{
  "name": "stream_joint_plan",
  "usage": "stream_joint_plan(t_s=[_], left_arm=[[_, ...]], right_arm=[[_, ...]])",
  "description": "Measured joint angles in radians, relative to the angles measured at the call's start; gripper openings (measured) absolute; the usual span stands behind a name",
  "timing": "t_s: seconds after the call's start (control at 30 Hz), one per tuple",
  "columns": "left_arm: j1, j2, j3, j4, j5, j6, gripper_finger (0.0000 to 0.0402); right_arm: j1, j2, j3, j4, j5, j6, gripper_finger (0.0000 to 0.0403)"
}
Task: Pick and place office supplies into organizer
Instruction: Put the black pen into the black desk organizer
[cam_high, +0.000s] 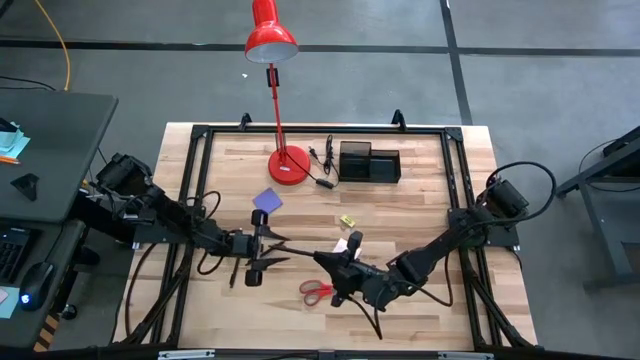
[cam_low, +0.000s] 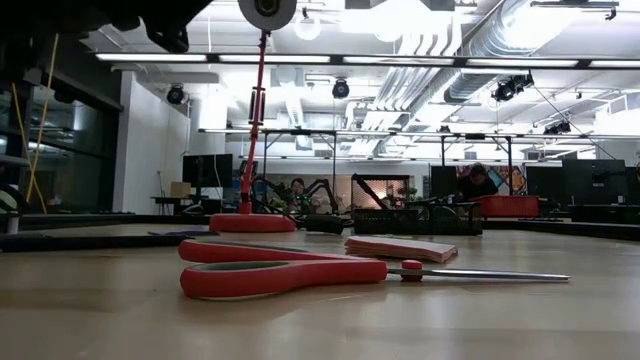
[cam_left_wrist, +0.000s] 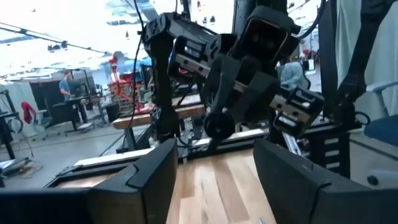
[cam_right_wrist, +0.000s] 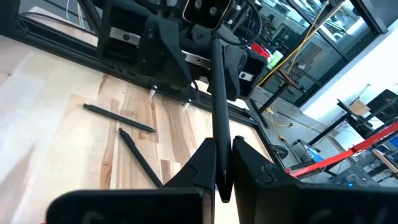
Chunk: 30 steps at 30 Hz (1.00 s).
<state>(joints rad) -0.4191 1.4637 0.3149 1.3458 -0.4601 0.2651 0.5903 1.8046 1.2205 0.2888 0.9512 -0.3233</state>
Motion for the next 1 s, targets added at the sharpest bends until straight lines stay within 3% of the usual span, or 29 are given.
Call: stream_joint_plan(t_s=[0.3,0.63,1.0], left_arm=[[0.0,0.0,0.0,0.1,0.088,-0.011,0.0166],[0.0,0.0,0.0,0.087,0.086,-0.034,0.0136],[0.0,0.0,0.0,0.086,0.084,-0.035,0.0069]], right_arm=[[-0.002,0.0,0.0,0.002,-0.002,0.001,0.0009],[-0.002,0.0,-0.001,0.007,0.0,0.0,0.0009],[-0.001,0.0,-0.001,0.007,-0.001,0.0,0.0009]])
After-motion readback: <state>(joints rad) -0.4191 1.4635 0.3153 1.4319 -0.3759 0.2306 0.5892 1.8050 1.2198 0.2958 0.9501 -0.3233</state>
